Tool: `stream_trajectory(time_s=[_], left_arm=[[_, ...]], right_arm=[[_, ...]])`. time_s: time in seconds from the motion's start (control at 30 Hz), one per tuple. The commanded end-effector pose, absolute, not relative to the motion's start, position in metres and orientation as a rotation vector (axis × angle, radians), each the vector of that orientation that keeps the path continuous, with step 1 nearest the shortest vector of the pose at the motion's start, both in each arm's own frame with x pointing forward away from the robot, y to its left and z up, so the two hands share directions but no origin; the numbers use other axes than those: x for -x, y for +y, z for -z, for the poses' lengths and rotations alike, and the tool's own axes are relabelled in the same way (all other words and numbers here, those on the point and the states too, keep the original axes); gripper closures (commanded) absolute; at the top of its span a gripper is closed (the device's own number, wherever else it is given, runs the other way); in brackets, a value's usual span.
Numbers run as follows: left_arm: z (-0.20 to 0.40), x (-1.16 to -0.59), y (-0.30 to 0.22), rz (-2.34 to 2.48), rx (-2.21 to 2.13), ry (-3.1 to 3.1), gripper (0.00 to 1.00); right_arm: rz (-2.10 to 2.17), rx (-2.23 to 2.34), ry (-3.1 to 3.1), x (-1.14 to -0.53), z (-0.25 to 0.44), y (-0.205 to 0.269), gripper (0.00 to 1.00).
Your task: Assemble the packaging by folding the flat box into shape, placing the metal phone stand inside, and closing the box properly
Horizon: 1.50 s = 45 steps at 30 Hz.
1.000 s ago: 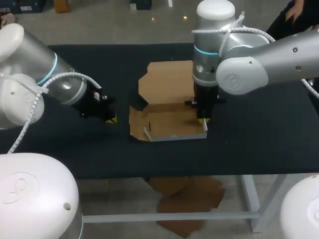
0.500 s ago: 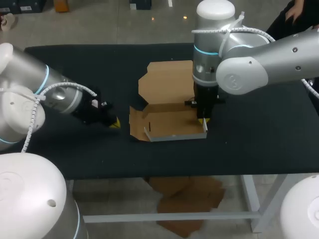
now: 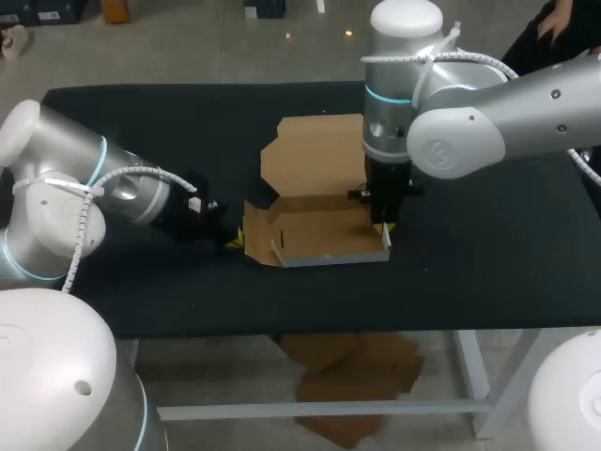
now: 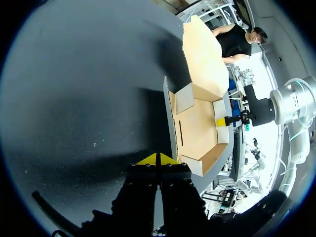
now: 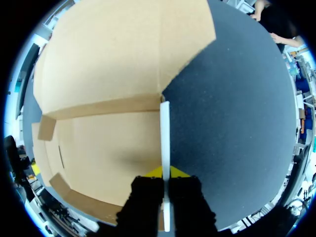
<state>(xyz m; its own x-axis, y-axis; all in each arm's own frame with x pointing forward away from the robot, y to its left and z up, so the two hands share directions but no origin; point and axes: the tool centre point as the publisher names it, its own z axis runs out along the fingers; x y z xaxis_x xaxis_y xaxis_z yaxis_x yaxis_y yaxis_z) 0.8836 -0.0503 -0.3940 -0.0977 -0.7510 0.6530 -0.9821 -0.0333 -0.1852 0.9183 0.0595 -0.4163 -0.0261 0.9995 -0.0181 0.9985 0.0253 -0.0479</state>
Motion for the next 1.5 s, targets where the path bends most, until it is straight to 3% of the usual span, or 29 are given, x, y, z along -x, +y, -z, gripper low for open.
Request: stream_trajectory(time_s=[0.03, 1.3, 1.5], left_arm=[[0.404, -0.891, -0.058, -0.905, -1.791, -1.88, 1.0], [0.372, -0.901, -0.103, -1.051, -1.63, -1.689, 1.0], [0.37, -0.9, -0.105, -1.075, -1.622, -1.664, 0.87]], right_arm=[[-0.079, 2.177, -2.234, -0.919, 0.416, 0.06, 1.0], [-0.079, 2.177, -2.234, -0.919, 0.416, 0.06, 1.0], [-0.079, 2.177, -2.234, -0.919, 0.416, 0.06, 1.0]])
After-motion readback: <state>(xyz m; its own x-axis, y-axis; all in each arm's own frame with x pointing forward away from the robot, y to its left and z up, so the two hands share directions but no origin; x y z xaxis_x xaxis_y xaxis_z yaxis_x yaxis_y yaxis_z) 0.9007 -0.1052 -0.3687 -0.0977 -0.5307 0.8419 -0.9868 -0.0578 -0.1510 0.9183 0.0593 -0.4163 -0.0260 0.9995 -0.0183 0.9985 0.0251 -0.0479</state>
